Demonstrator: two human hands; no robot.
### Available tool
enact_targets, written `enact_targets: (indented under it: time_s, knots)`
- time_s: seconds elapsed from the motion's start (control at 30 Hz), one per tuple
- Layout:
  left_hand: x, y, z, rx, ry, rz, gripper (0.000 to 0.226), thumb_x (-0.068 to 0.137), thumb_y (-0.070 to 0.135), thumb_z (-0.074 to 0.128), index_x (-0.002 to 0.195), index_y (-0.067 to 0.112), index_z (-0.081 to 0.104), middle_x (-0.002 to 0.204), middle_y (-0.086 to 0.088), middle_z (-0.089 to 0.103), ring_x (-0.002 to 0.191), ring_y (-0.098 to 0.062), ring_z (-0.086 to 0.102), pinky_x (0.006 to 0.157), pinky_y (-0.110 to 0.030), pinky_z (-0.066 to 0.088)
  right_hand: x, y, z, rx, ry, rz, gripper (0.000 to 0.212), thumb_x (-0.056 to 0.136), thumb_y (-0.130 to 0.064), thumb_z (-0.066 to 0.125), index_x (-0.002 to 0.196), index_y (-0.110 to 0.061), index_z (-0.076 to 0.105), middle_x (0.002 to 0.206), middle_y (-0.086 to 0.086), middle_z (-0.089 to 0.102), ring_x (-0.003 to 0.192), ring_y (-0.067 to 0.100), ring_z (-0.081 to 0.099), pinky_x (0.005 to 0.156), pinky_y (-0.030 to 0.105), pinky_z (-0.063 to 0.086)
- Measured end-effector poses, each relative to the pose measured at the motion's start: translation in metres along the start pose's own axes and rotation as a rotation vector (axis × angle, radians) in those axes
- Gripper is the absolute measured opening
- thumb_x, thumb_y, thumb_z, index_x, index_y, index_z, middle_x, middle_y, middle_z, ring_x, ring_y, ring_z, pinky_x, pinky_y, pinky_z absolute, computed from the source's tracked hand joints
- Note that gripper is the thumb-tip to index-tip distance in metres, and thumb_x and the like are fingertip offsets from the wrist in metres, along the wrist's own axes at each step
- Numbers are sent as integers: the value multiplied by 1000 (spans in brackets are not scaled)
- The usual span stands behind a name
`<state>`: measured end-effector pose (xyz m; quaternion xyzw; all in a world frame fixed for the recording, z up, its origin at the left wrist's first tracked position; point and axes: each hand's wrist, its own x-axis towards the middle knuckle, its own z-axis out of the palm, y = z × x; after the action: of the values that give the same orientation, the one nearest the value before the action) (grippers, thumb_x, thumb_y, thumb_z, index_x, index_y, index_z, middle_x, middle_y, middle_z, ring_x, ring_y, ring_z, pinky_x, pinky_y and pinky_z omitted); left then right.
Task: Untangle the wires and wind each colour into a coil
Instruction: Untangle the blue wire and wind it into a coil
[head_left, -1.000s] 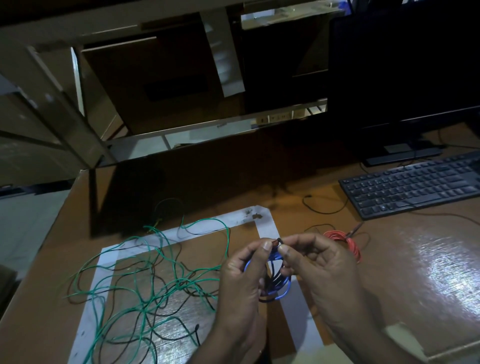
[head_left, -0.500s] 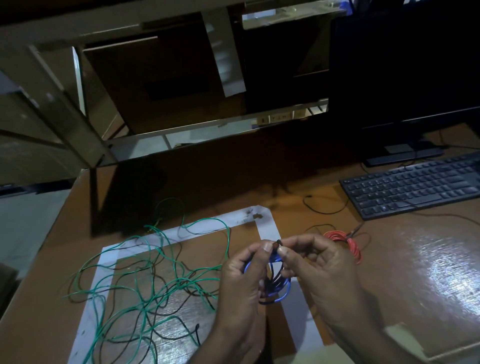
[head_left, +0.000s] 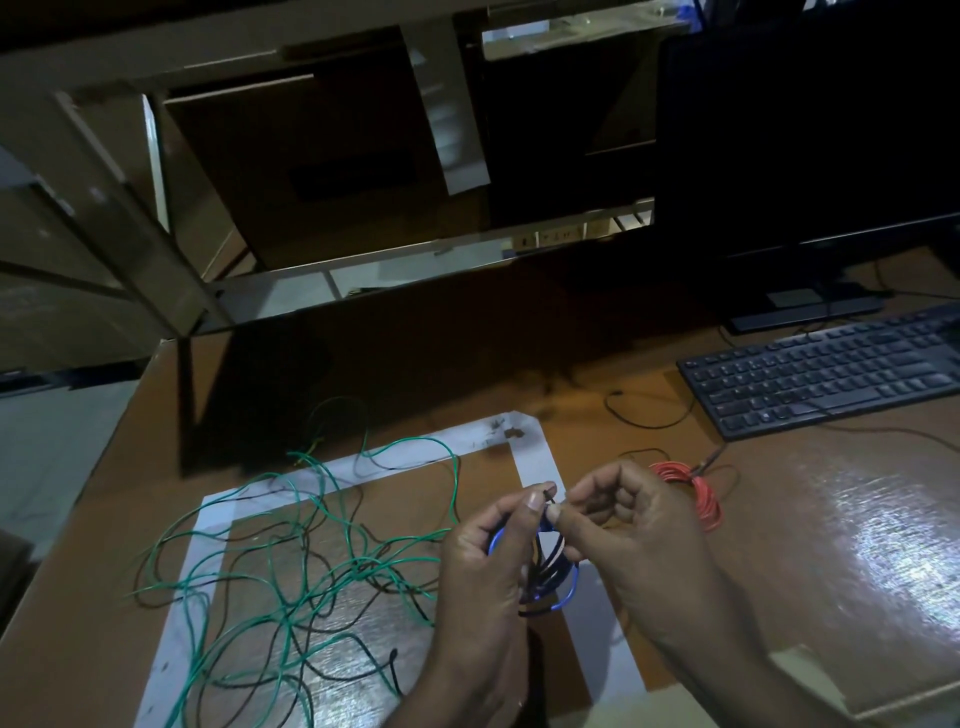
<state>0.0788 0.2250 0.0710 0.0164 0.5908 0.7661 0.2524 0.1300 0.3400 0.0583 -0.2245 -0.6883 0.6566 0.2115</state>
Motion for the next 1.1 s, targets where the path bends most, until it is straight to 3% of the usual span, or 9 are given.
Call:
enact_targets:
  time_s: [0.17, 0.3, 0.5, 0.63, 0.7, 0.83, 0.93, 1.03, 1.1]
  knots:
    - [2, -2, -2, 13, 25, 6, 24, 96, 14, 61, 106, -4, 72, 45, 8, 49, 36, -1, 39, 40, -13, 39, 2, 3, 0, -20, -2, -15, 22, 78, -16, 86, 78, -26, 67, 77, 7, 69, 70, 26, 68, 62, 33, 60]
    - [4, -4, -3, 1, -3, 30, 22, 97, 11, 60, 103, -8, 70, 52, 7, 57, 40, 0, 51, 41, -11, 40, 2, 2, 1, 55, -19, -11, 19, 82, -19, 81, 93, -33, 72, 80, 0, 70, 76, 16, 69, 63, 30, 60]
    - [8, -10, -6, 58, -39, 63, 18, 99, 9, 58, 97, -4, 70, 48, 10, 54, 39, 2, 46, 41, -10, 38, 2, -5, 0, -149, -29, -102, 8, 90, -21, 72, 87, -29, 75, 89, -12, 66, 84, 9, 66, 73, 22, 57]
    - [13, -15, -8, 117, -28, 108, 17, 94, 22, 66, 91, 10, 78, 81, -5, 76, 65, -12, 62, 62, -27, 54, -4, -9, 2, -240, -53, -165, 8, 100, -23, 59, 94, -24, 64, 93, -8, 58, 87, 10, 62, 73, 19, 51]
    - [19, -18, -10, 146, 6, 129, 14, 94, 20, 67, 94, 12, 79, 86, -5, 77, 71, -15, 65, 70, -39, 55, -6, -10, 2, -227, -8, -166, 10, 103, -22, 53, 97, -22, 60, 95, -3, 58, 85, 8, 59, 70, 13, 47]
    - [20, -25, -8, 172, -24, 140, 10, 92, 11, 68, 94, 7, 77, 73, 6, 72, 55, -2, 57, 59, -24, 48, -2, -1, 1, -86, 32, -77, 13, 104, -22, 49, 96, -25, 58, 92, -6, 62, 86, 9, 60, 73, 16, 50]
    - [20, -30, -6, 212, -106, 136, 12, 86, 12, 74, 97, 10, 77, 85, 3, 79, 71, -5, 68, 63, -20, 55, -3, -3, -2, 76, -23, -62, 19, 105, -10, 46, 94, -22, 56, 86, 4, 67, 83, 13, 65, 77, 23, 52]
    - [30, -32, -6, 311, -146, 169, 15, 82, 27, 78, 96, 23, 80, 96, -4, 79, 85, -15, 72, 72, -25, 56, -14, -7, -5, -36, -24, -104, 12, 104, -12, 47, 94, -12, 55, 81, 7, 63, 70, 5, 59, 67, 12, 45]
    - [33, -35, -2, 349, -175, 167, 17, 82, 38, 83, 95, 27, 79, 96, -3, 78, 89, -17, 73, 76, -30, 58, -15, -2, -8, -66, 18, -136, 11, 104, -15, 48, 96, -15, 55, 81, 7, 60, 76, 17, 60, 70, 25, 50]
